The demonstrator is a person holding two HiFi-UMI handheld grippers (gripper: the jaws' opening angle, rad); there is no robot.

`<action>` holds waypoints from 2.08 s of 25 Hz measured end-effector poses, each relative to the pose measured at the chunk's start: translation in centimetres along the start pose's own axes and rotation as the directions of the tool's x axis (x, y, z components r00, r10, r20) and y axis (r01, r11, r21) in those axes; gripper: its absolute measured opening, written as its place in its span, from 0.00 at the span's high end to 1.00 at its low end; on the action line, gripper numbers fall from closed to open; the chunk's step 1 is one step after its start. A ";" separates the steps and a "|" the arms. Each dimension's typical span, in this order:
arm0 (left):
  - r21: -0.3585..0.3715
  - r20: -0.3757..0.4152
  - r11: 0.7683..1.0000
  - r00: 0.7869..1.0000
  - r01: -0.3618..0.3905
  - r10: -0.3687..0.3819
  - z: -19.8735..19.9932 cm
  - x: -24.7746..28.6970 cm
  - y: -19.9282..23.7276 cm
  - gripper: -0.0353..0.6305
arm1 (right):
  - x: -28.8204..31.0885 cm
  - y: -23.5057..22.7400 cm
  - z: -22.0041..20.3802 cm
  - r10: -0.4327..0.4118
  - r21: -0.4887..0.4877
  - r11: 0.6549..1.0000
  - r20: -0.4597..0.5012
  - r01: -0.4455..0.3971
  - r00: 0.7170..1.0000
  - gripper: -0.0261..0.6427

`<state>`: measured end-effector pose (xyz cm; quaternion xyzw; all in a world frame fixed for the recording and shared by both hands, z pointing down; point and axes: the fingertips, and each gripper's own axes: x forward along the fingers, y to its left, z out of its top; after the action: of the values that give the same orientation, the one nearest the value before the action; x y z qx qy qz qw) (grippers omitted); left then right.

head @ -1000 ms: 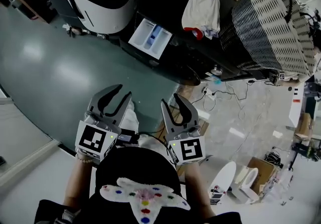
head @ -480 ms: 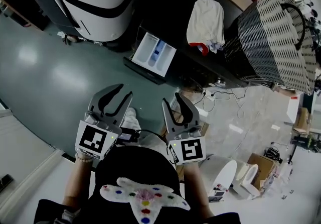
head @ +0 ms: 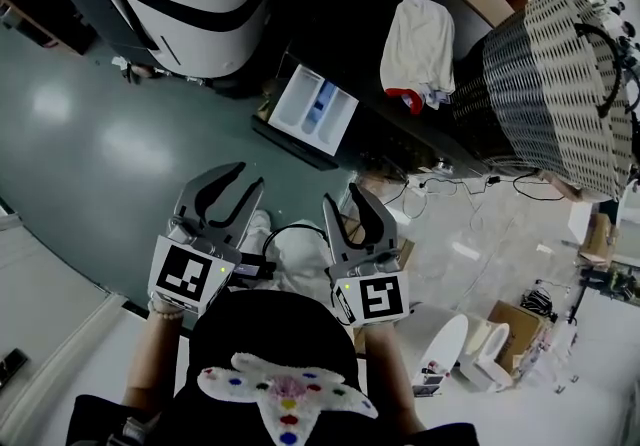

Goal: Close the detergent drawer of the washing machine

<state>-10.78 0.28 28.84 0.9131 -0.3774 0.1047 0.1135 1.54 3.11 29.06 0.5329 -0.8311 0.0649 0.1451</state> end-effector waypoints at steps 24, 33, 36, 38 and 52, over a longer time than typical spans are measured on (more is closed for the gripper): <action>-0.012 -0.030 0.999 0.999 -0.033 0.032 -0.3 3.1 -0.6 0.77 | 1.0 -3.2 -1.5 0.076 0.005 0.997 -0.025 -0.076 0.997 0.75; -0.009 -0.056 0.998 0.997 -0.059 0.059 -2.2 3.9 0.6 0.77 | 2.1 -2.7 -3.9 0.110 0.026 0.994 -0.053 -0.109 0.992 0.75; -0.018 -0.073 0.998 0.996 -0.061 0.060 -3.5 4.1 1.1 0.77 | 2.4 -2.3 -5.1 0.125 0.044 0.992 -0.073 -0.122 0.989 0.75; -0.025 -0.077 0.998 0.995 -0.062 0.060 -4.3 4.2 1.3 0.77 | 2.6 -2.1 -5.9 0.131 0.052 0.991 -0.085 -0.127 0.988 0.75; -0.002 -0.102 0.997 0.992 -0.073 0.073 -9.7 6.0 4.0 0.75 | 4.0 -3.2 -12.3 0.066 0.061 0.996 -0.132 -0.058 0.989 0.76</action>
<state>-10.51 -3.71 40.27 0.8917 -0.4046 0.1543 0.1315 5.00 1.54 41.79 0.5052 -0.8334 0.1288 0.1832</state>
